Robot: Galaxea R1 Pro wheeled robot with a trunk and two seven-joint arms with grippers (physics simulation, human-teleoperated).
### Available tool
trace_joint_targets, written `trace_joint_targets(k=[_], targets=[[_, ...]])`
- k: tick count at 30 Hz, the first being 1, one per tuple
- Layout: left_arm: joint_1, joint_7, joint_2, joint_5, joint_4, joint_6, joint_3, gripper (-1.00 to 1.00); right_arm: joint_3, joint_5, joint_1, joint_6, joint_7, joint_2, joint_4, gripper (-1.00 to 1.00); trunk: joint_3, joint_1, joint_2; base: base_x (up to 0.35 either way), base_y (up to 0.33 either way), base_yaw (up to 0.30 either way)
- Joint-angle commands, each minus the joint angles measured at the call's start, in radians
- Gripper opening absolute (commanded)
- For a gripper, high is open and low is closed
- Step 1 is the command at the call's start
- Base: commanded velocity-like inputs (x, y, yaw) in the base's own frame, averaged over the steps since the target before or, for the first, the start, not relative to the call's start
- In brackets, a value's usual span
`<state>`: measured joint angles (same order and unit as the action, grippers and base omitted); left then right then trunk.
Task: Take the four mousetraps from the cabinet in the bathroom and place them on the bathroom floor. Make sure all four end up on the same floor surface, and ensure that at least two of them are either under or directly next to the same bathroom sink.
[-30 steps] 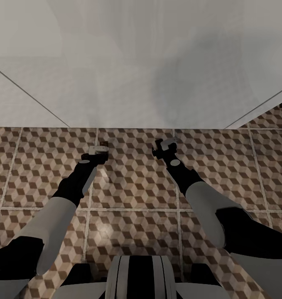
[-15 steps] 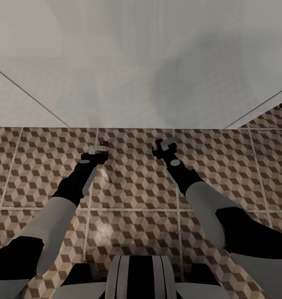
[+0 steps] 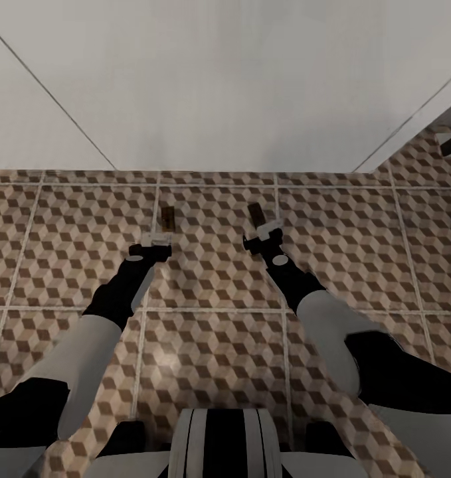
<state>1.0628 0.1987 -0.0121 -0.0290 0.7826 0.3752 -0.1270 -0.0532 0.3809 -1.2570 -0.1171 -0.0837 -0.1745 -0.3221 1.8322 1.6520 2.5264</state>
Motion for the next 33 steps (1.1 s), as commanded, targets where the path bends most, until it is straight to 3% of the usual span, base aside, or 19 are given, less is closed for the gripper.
trace_joint_targets(k=[1, 33], targets=[[0.0, 0.007, 0.001, -0.003, 0.002, 0.005, -0.003, 1.0, -0.004, 0.007, -0.001, -0.001, -0.008, 0.0, 0.001, 1.0, 0.0, -0.001, 0.0, -0.327, 0.0, 0.0], [0.0, 0.005, 0.0, -0.003, 0.004, 0.004, -0.005, 1.0, -0.004, 0.008, -0.001, -0.003, -0.008, 0.0, 0.001, 1.0, 0.0, -0.001, 0.0, -0.334, 0.0, 0.0]])
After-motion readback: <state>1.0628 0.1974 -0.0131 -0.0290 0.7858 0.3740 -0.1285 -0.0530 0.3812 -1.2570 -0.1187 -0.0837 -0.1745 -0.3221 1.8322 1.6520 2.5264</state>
